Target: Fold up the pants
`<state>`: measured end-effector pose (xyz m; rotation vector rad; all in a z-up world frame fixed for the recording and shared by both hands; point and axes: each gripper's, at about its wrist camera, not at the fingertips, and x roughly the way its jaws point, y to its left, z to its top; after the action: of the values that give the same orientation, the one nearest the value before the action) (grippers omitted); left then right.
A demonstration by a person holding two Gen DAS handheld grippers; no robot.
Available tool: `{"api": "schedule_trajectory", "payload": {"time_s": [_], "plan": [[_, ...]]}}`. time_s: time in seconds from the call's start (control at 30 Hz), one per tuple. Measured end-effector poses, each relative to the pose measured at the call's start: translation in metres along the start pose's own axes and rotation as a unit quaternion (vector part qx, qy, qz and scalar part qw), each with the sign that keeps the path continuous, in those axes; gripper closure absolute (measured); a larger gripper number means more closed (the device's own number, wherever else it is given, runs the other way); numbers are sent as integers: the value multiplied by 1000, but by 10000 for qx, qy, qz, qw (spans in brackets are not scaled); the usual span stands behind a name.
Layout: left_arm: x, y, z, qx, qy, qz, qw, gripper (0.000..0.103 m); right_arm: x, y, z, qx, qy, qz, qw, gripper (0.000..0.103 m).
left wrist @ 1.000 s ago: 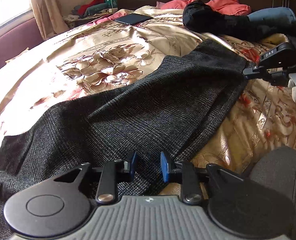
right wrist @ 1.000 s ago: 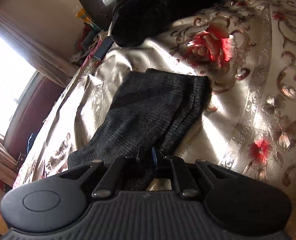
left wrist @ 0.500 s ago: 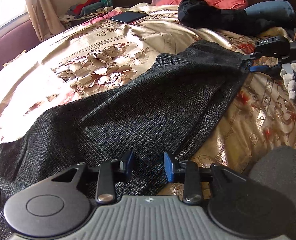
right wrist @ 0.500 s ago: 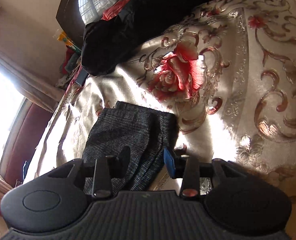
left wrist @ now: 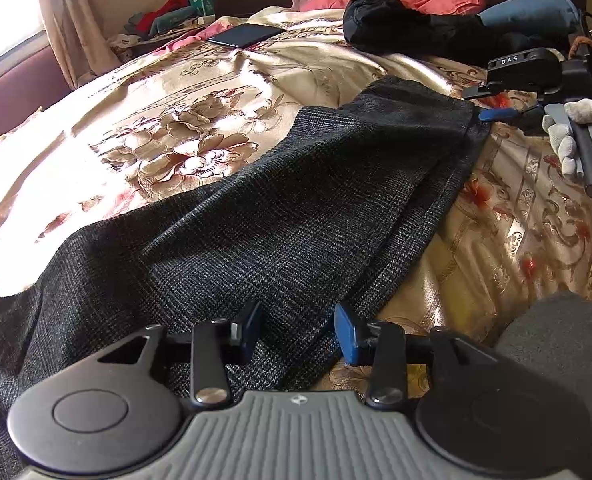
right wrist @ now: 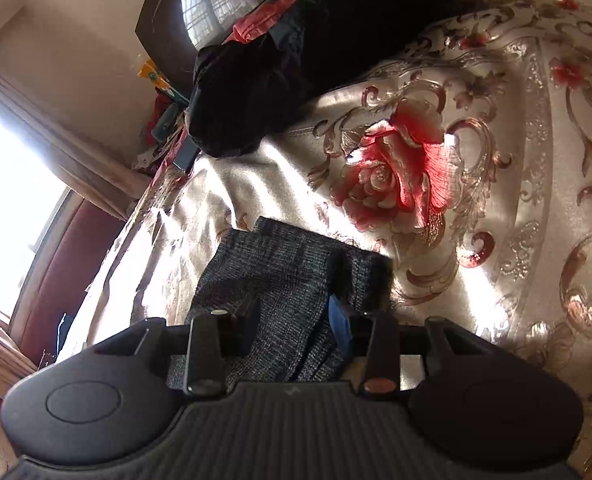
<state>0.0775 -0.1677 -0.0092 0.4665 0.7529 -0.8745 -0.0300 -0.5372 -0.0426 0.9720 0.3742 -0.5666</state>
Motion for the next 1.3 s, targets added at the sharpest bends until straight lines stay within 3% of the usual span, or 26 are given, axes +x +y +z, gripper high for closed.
{"api": "schedule_trajectory", "payload": {"time_s": [0.17,0.27,0.47,0.57,0.6,0.73,0.83,0.9,1.03,1.3], "plan": [[-1,-1,1,-42,-11,8,10000,50,17,-5,2,185,69,33,9998,65],[0,-1,0,-44,-13,-8,10000,49,14,-6,4,209,148,307,9992,63],[3,-3,3,6,-6,-34,10000,48,25,-17,0,515,125,392,9978,82],[5,-3,5,19,10,-36,10000,48,33,-14,2,589,265,388,9972,98],[5,-3,6,19,17,-36,10000,48,33,-12,4,658,317,418,9965,99],[0,-4,10,54,-1,-65,10000,48,-4,3,20,704,-74,1107,9913,99],[-3,-7,13,65,-51,-146,9999,48,-31,4,26,687,-274,1336,9883,99],[-2,-12,12,148,-66,-206,9997,48,-33,-2,23,588,-246,1137,9915,99],[5,-21,5,359,31,-152,9992,47,3,-36,8,784,371,192,9960,100],[-3,-14,3,268,45,-256,9993,46,-9,-16,14,309,40,308,9990,100]]}}
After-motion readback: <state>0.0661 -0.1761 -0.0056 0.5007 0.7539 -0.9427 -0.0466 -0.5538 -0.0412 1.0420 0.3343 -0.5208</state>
